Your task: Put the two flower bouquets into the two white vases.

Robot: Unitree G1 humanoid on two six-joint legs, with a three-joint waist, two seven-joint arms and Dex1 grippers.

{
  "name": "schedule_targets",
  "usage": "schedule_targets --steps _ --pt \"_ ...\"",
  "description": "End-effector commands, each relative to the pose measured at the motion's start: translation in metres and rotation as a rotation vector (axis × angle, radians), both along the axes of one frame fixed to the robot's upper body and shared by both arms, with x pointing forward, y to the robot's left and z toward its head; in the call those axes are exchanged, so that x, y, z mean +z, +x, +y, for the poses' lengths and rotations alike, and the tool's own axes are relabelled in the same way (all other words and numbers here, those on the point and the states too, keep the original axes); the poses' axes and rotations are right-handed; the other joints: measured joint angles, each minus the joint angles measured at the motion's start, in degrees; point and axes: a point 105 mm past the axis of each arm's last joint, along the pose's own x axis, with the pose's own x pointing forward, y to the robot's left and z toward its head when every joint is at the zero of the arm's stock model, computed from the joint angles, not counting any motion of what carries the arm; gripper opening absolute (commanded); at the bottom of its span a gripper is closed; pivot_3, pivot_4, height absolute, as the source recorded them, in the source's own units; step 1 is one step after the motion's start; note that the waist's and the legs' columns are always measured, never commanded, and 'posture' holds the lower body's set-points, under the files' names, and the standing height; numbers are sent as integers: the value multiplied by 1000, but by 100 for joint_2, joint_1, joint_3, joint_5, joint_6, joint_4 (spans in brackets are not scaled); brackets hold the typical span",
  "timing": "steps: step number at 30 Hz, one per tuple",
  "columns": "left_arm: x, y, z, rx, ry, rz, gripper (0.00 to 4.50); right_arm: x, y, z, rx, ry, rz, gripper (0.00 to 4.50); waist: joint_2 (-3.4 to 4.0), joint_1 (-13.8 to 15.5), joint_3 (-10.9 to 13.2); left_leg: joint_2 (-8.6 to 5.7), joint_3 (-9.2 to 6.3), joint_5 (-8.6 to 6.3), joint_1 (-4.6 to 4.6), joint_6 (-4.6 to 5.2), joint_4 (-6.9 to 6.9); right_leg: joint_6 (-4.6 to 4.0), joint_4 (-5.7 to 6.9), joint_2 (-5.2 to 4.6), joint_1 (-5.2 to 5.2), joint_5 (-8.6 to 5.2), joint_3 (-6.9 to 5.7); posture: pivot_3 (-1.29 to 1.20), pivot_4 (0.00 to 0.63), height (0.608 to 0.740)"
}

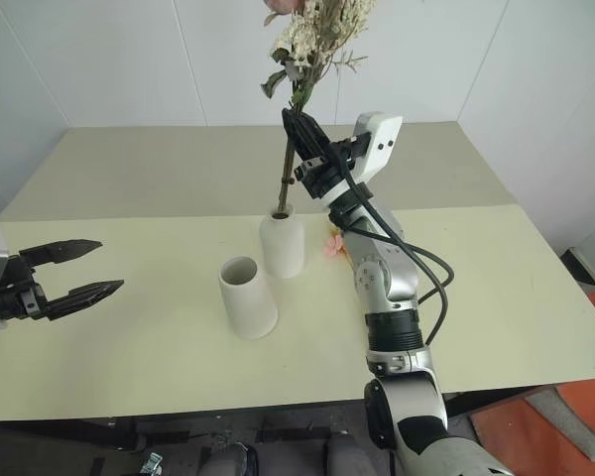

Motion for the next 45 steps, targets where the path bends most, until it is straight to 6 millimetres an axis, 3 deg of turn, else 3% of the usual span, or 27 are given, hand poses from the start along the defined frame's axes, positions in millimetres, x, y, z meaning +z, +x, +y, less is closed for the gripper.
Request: schedule_targets --steps 1,14,19,23,31,45 --pt "12 -3 -3 -9 17 -47 3894 12 -6 2 4 14 -72 211 0 1 0 0 0 0 0 0 0 0 0 0 0 0 0 0 150 740" --pt "12 -8 -5 -7 13 -55 3894 -8 10 3 -14 -15 -58 211 0 -4 0 2 2 0 9 0 0 -2 -1 1 4 -1 0 0 150 740" --pt "12 -9 -5 -12 9 -57 3894 0 15 -3 -21 19 -55 211 0 -3 0 3 2 0 3 -1 -2 -4 1 2 -1 -1 0 0 150 740" --pt "13 -8 -6 -16 13 -58 3894 1 13 0 -1 0 -63 211 0 -1 0 5 1 0 3 -1 -2 -4 0 2 -3 -1 0 0 150 740" --pt "13 -8 -6 -21 17 -60 3894 -18 2 15 54 -80 -81 211 0 -1 0 5 2 0 3 -1 -3 -5 0 3 -3 -1 0 0 150 740" --pt "15 -7 -8 -26 21 -64 3894 -31 6 18 4 -117 -89 211 0 -2 0 5 2 0 4 -1 -3 -5 -1 4 -3 -1 0 0 150 740"
